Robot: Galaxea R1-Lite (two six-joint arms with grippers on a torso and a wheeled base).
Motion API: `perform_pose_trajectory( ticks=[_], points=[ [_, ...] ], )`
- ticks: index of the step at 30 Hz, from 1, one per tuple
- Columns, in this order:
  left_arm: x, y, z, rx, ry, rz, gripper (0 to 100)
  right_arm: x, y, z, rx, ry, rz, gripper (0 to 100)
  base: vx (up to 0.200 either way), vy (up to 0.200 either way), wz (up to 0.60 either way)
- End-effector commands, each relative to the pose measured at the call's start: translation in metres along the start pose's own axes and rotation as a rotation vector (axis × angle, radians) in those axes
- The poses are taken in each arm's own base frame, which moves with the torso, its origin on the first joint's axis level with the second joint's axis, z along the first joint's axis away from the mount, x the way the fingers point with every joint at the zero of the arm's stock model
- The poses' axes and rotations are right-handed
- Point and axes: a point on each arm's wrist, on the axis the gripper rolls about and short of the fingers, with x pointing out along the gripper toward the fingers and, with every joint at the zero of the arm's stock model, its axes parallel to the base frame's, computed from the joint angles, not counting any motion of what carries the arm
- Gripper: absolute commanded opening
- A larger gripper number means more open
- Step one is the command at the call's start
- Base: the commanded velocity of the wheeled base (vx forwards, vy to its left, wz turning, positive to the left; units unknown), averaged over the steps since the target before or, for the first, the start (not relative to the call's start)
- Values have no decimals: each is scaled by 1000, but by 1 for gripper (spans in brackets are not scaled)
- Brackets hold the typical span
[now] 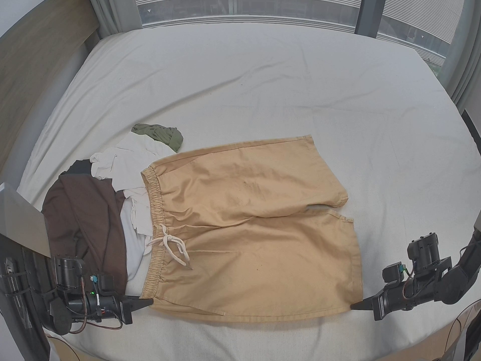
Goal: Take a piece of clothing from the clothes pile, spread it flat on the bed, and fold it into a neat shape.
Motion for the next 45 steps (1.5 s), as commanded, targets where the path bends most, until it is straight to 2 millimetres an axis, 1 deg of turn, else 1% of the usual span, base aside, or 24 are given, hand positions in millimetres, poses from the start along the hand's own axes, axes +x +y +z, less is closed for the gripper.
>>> perform_pose_trajectory(
  ticks=[1, 5, 8, 10, 12, 13, 14, 16, 18, 22, 23, 26, 27, 29, 33, 38, 45],
  points=[
    [-5, -1, -5, -2, 23, -13, 0, -1, 1, -2, -1, 6, 1, 0, 0, 0, 0],
    [-9, -4, -3, 11, 20, -36, 0, 0, 2, -1, -11, 4, 4, 0, 0, 0, 0],
    [-9, -5, 0, 25, -2, -50, 0, 0, 1, 3, -24, -19, 3, 0, 0, 0, 0],
    [-9, -5, 7, 58, -47, -60, 0, -2, 2, 13, -46, -78, 16, 0, 0, 0, 0],
    [-9, -5, 7, 58, -47, -60, 0, -2, 2, 13, -46, -78, 16, 0, 0, 0, 0],
    [-8, -7, 17, 64, -119, -67, 0, -10, 4, 23, -75, -155, 39, 0, 0, 0, 0],
    [-7, -8, 21, 60, -147, -77, 0, -14, 5, 27, -85, -188, 49, 0, 0, 0, 0],
    [-6, -12, 27, 43, -163, -93, 0, -20, 7, 33, -95, -225, 59, 0, 0, 0, 0],
    [-9, -17, 39, 42, -205, -108, 0, -27, 10, 41, -102, -271, 63, 0, 0, 0, 0],
    [-8, -27, 55, 43, -258, -141, 0, -37, 16, 54, -125, -342, 68, 0, 0, 0, 0],
    [-8, -27, 55, 43, -258, -141, 0, -37, 16, 54, -125, -342, 68, 0, 0, 0, 0],
    [-10, -33, 69, 38, -303, -168, 0, -41, 17, 65, -125, -382, 69, 0, 0, 0, 0],
    [-10, -34, 70, 38, -307, -171, 0, -41, 17, 66, -126, -385, 69, 0, 0, 0, 0],
    [-12, -36, 79, 33, -340, -183, 0, -43, 16, 71, -128, -420, 67, 0, 0, 0, 0],
    [-13, -37, 92, 25, -382, -193, 0, -46, 17, 79, -128, -490, 77, 0, 0, 0, 0],
    [-12, -35, 98, 26, -401, -195, 0, -48, 18, 87, -105, -558, 92, 0, 0, 0, 0],
    [-11, -33, 108, 25, -446, -167, 0, -46, 17, 94, -118, -599, 97, 0, 0, 0, 0]
  ],
)
